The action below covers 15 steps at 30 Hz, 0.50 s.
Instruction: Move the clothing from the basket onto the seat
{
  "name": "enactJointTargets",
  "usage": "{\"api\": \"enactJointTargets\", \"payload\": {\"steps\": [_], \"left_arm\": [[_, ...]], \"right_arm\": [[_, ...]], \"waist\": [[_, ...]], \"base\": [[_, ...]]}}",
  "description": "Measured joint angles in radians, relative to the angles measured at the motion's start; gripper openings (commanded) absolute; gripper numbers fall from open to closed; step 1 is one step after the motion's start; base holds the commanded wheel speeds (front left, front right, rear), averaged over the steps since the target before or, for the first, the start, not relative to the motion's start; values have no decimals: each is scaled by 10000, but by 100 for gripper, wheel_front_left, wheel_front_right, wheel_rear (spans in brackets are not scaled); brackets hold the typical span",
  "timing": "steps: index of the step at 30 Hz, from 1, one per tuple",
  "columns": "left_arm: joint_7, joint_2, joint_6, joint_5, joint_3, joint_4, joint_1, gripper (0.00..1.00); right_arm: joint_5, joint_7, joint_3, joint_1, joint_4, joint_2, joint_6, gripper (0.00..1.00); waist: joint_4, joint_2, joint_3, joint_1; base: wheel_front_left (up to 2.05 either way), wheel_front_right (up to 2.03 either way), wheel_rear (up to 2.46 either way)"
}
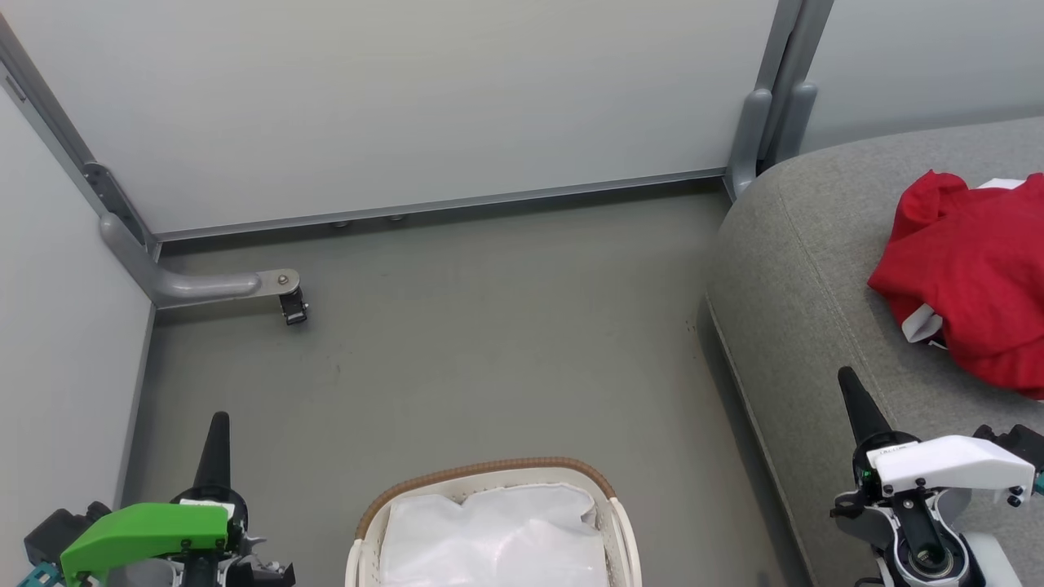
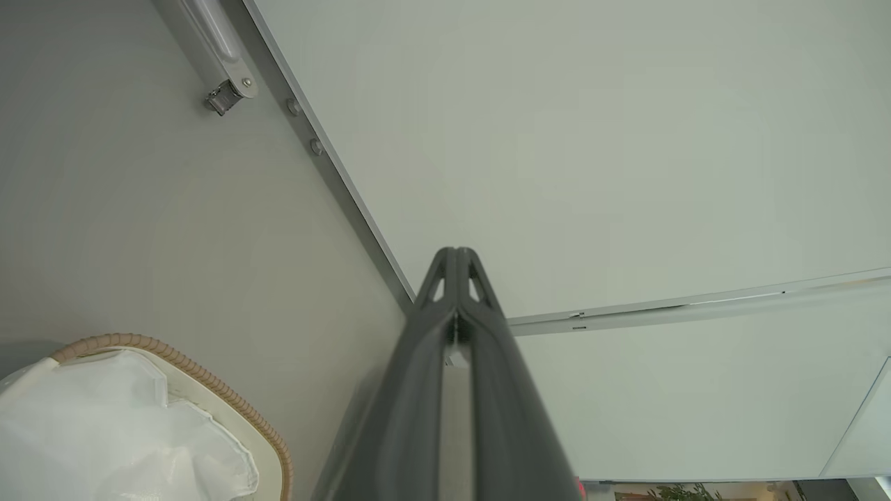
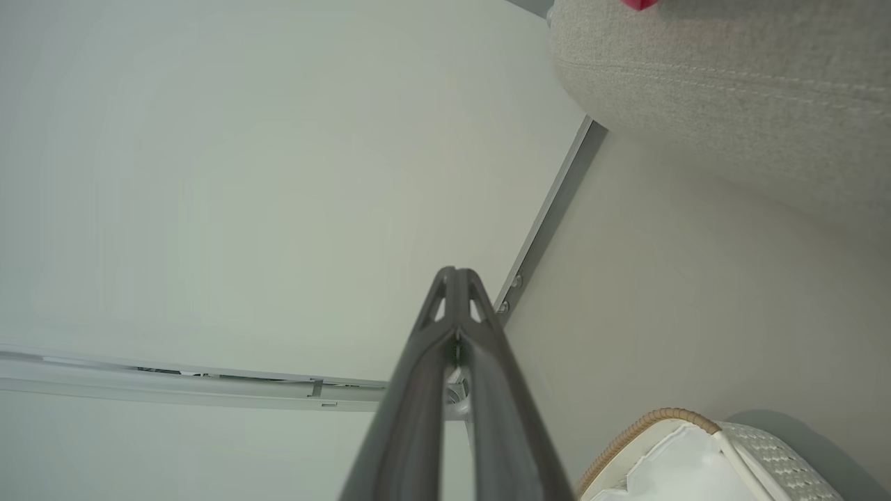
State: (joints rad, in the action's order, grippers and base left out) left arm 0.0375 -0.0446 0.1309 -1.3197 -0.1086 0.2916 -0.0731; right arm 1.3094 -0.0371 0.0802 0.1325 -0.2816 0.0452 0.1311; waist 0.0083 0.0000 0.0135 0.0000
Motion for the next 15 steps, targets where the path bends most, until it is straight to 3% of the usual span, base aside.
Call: {"api": "enactJointTargets", "payload": {"steps": [15], "left_arm": [[330, -8, 0, -1202, -19, -201, -111, 0]], "right_arm": [[1243, -332, 136, -65, 151, 8, 0, 0]], "waist": [[-32, 0, -40, 0]], "base": [[0, 0, 0]]}}
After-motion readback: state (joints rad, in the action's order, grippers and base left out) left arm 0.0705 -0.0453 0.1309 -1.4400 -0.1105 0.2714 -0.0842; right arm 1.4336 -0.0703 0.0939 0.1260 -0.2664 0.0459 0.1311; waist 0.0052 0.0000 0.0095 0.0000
